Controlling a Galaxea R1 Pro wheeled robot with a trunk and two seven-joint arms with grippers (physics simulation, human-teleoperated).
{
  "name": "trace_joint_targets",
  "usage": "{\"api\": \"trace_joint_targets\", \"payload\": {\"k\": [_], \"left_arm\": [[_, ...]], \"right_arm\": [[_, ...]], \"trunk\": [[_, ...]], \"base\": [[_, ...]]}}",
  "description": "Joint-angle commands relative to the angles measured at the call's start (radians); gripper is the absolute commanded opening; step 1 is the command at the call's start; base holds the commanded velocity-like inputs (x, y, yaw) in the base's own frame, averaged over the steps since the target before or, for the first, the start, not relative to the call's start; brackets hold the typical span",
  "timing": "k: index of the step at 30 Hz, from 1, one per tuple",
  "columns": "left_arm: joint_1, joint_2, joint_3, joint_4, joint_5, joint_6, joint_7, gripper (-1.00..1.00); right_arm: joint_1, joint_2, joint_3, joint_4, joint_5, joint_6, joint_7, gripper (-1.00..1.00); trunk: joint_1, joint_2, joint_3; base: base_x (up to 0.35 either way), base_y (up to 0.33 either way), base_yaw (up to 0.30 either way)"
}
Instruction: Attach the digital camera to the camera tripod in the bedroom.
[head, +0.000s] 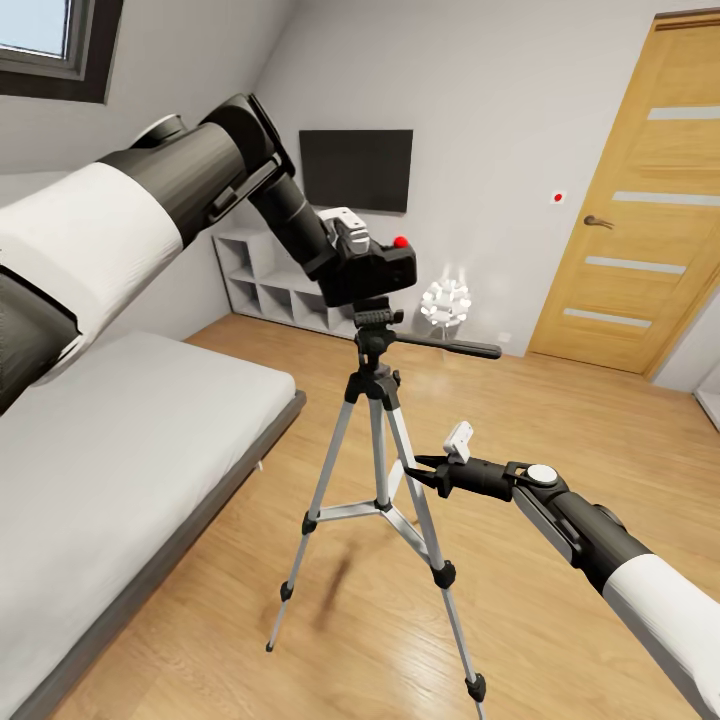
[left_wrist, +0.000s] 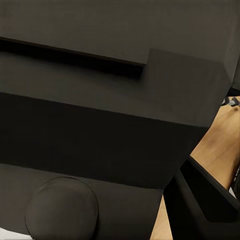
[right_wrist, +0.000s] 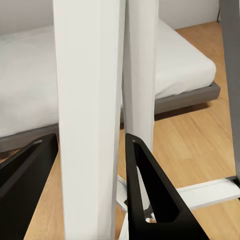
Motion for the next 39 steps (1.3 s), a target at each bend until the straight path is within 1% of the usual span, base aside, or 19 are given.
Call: {"api": "trace_joint_targets", "payload": {"k": [1,2,4,5,6,9,14,24,26,28,29,30,31,32,34,35,36,37,39], "left_arm": [[-0.001,-0.002,0.0,0.001,-0.008,0.009,-0.011,-1.0],[-0.001,-0.003,0.0,0.001,-0.008,0.009,-0.011,1.0],[-0.001,-0.004,0.0,0.004,-0.005,0.01,-0.011,1.0],[-0.002,-0.006,-0.001,0.01,0.057,0.008,0.058,1.0],[-0.001,-0.005,-0.001,0.01,0.085,0.008,0.075,1.0],[-0.001,-0.005,-0.001,0.01,0.108,0.007,0.083,1.0],[-0.001,-0.005,-0.001,0.01,0.118,0.007,0.087,1.0],[-0.002,-0.001,0.0,0.008,0.12,0.007,0.088,1.0],[-0.002,0.001,0.01,0.001,0.121,0.007,0.088,1.0],[-0.002,0.003,0.048,-0.002,0.122,0.007,0.089,1.0],[-0.002,0.006,0.095,-0.004,0.122,0.007,0.089,1.0],[-0.002,0.01,0.159,-0.006,0.122,0.007,0.091,1.0],[-0.002,0.016,0.234,-0.011,0.122,0.007,0.097,1.0],[-0.002,0.025,0.318,-0.024,0.121,0.007,0.108,1.0],[-0.002,0.056,0.476,-0.076,0.119,0.007,0.142,1.0],[-0.002,0.067,0.509,-0.091,0.119,0.007,0.149,1.0],[-0.002,0.092,0.56,-0.117,0.121,0.008,0.158,1.0],[-0.002,0.12,0.594,-0.138,0.124,0.009,0.164,1.0],[0.001,0.167,0.628,-0.162,0.126,0.014,0.169,1.0]], "right_arm": [[-0.001,-0.001,0.005,0.057,0.007,0.006,0.001,-1.0],[-0.001,-0.001,0.005,0.057,0.007,0.006,0.001,-1.0],[-0.001,-0.002,0.005,0.057,0.007,0.006,0.001,-1.0],[-0.001,-0.002,0.005,0.057,0.007,0.006,0.002,-1.0],[-0.001,-0.002,0.005,0.057,0.007,0.006,0.002,-1.0],[-0.001,-0.002,0.005,0.057,0.007,0.005,0.002,-1.0],[-0.001,-0.002,0.005,0.057,0.007,0.005,0.002,-1.0],[-0.001,-0.002,0.004,0.057,0.008,0.006,0.002,-1.0],[-0.001,-0.002,0.004,0.057,0.007,0.006,0.002,-1.0],[-0.001,-0.002,0.005,0.057,0.008,0.006,0.002,-1.0],[-0.001,-0.002,0.005,0.057,0.007,0.006,0.002,-1.0],[-0.001,-0.002,0.005,0.057,0.007,0.006,0.002,-1.0],[-0.001,-0.002,0.005,0.057,0.007,0.005,0.002,-1.0],[-0.001,-0.002,0.005,0.057,0.007,0.006,0.002,-1.0],[-0.001,-0.002,0.005,0.057,0.007,0.006,0.002,-1.0],[-0.001,-0.002,0.005,0.057,0.007,0.006,0.002,-1.0],[-0.001,-0.002,0.005,0.057,0.007,0.005,0.002,-1.0],[-0.001,-0.002,0.005,0.057,0.007,0.005,0.002,-1.0],[-0.001,-0.002,0.005,0.057,0.007,0.005,0.002,-1.0]], "trunk": [[0.001,-0.002,-0.002],[0.001,-0.002,-0.002],[0.001,-0.002,-0.002],[0.001,-0.002,-0.002],[0.001,-0.002,-0.002],[0.001,-0.002,-0.002],[0.001,-0.002,-0.002],[0.001,-0.002,-0.002],[0.001,-0.002,-0.002],[0.001,-0.002,-0.002],[0.001,-0.002,-0.002],[0.001,-0.002,-0.002],[0.001,-0.002,-0.002],[0.001,-0.002,-0.002],[0.001,-0.002,-0.002],[0.001,-0.002,-0.002],[0.001,-0.002,-0.002],[0.001,-0.002,-0.002],[0.001,-0.002,-0.002]], "base": [[0.0,0.0,0.0],[0.0,0.0,0.0],[0.0,0.0,0.0],[0.0,0.0,0.0],[0.0,0.0,0.0],[0.0,0.0,0.0],[0.0,0.0,0.0],[0.0,0.0,0.0],[0.0,0.0,0.0],[0.0,0.0,0.0],[0.0,0.0,0.0],[0.0,0.0,0.0],[0.0,0.0,0.0],[0.0,0.0,0.0],[0.0,0.0,0.0],[0.0,0.0,0.0],[0.0,0.0,0.0],[0.0,0.0,0.0],[0.0,0.0,0.0]]}}
